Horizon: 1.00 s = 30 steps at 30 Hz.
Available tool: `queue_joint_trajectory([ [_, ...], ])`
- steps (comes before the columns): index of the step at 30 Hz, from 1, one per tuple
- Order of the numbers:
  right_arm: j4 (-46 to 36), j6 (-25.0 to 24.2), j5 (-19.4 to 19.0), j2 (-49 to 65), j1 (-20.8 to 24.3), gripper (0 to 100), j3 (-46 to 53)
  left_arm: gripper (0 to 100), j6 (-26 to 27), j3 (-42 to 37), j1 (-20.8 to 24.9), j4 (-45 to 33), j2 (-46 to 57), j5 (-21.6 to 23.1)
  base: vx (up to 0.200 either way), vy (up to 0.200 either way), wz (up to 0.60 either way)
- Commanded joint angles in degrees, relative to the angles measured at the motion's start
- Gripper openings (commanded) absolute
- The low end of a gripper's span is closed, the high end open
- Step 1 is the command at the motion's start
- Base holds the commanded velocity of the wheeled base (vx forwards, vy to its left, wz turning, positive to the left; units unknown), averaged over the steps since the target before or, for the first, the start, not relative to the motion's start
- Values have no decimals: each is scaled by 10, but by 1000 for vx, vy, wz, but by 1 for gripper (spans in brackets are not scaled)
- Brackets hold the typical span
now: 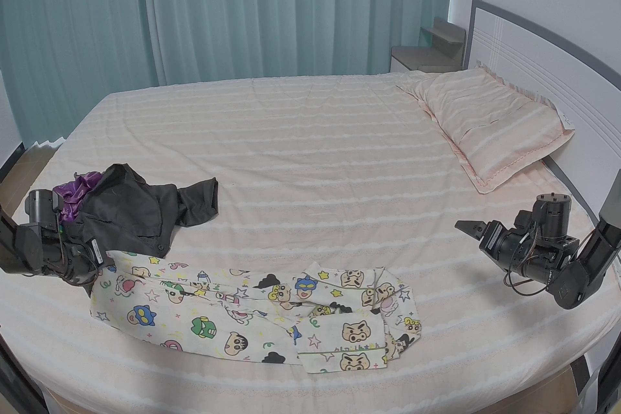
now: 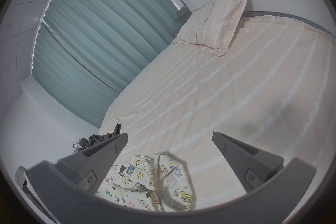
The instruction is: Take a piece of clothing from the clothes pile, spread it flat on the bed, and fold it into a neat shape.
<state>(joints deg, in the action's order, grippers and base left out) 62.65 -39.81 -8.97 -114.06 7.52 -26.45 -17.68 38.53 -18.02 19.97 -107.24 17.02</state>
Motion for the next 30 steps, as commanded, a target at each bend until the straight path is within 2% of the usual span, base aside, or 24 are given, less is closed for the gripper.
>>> queue_joint_trajectory([
  [1, 0, 0, 0, 4, 0, 100, 1, 0, 2, 37, -18, -35, 56, 3, 0, 0, 0],
  [4, 0, 0, 0, 6, 0, 100, 1, 0, -2, 52, 28, -72, 73, -14, 0, 0, 0],
  [5, 0, 0, 0, 6, 0, 100, 1, 0, -2, 52, 28, -72, 73, -14, 0, 0, 0],
  [8, 0, 0, 0, 8, 0, 100, 1, 0, -12, 53, 107, -90, 81, -71, 0, 0, 0],
  [11, 0, 0, 0, 9, 0, 100, 1, 0, -67, 59, 192, -90, 81, -121, 0, 0, 0],
  [12, 0, 0, 0, 9, 0, 100, 1, 0, -72, 60, 201, -91, 80, -126, 0, 0, 0],
  [13, 0, -1, 0, 9, 0, 100, 1, 0, -101, 71, 251, -93, 77, -153, 0, 0, 0],
  [14, 0, 0, -1, 9, 0, 100, 1, 0, -106, 73, 263, -94, 76, -159, 0, 0, 0],
  [15, 0, 0, 0, 9, 0, 100, 1, 0, -125, 88, 307, -101, 70, -180, 0, 0, 0],
  [17, 0, 0, 0, 9, 0, 100, 1, 0, -150, 116, 365, -115, 48, -203, 0, 0, 0],
  [20, 0, 0, 0, 9, 0, 100, 1, 0, -192, 161, 433, -134, 11, -228, 0, 0, 0],
  [24, 0, 0, 0, 9, 1, 100, 1, 0, -239, 240, 498, -156, -36, -249, 0, 0, 0],
  [28, 0, 0, 0, 9, 1, 100, 2, 0, -250, 289, 526, -177, -53, -248, 0, 0, 0],
  [29, 0, 0, 0, 8, 1, 100, 1, 0, -264, 337, 556, -210, -70, -247, 0, 0, 0],
  [30, 0, 0, 0, 8, 1, 100, 2, 0, -266, 343, 561, -215, -73, -246, 0, 0, 0],
])
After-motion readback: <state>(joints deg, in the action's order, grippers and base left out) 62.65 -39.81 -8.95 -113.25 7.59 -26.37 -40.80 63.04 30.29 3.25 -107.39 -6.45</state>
